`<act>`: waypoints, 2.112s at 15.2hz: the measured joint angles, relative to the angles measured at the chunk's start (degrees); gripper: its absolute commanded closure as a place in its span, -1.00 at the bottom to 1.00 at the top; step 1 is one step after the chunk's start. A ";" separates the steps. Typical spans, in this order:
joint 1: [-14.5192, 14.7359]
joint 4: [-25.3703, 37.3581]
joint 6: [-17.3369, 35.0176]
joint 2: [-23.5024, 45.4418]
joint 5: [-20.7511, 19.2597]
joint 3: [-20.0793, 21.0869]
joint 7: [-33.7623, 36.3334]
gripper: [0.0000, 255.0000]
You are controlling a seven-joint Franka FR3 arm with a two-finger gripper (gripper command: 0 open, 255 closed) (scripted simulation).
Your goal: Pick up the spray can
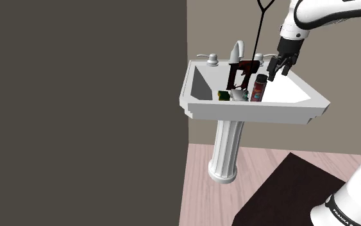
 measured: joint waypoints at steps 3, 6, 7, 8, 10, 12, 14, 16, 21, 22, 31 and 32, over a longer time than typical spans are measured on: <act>-0.34 2.33 2.77 4.75 -0.05 -2.77 -3.21 -1.00; -0.62 5.88 5.18 10.41 0.70 -5.67 -6.85 -1.00; -0.72 7.13 5.83 12.26 1.09 -6.52 -8.02 -1.00; -0.85 8.41 6.80 14.44 1.66 -7.50 -9.38 -1.00; -1.14 11.85 7.65 18.75 3.08 -9.16 -11.99 -1.00; -1.73 14.35 8.98 22.65 4.60 -10.69 -14.70 -1.00; -2.41 18.32 9.38 27.28 6.72 -11.95 -17.46 -1.00; -3.28 22.36 9.82 32.17 9.13 -12.74 -19.86 -1.00; -7.33 33.08 9.57 43.63 15.01 -13.71 -25.95 -1.00; -7.82 33.97 9.71 44.76 15.58 -13.67 -26.49 -1.00; -8.35 31.47 14.35 47.08 16.89 -13.28 -27.40 1.00; -8.32 31.37 14.49 47.02 16.89 -13.29 -27.38 1.00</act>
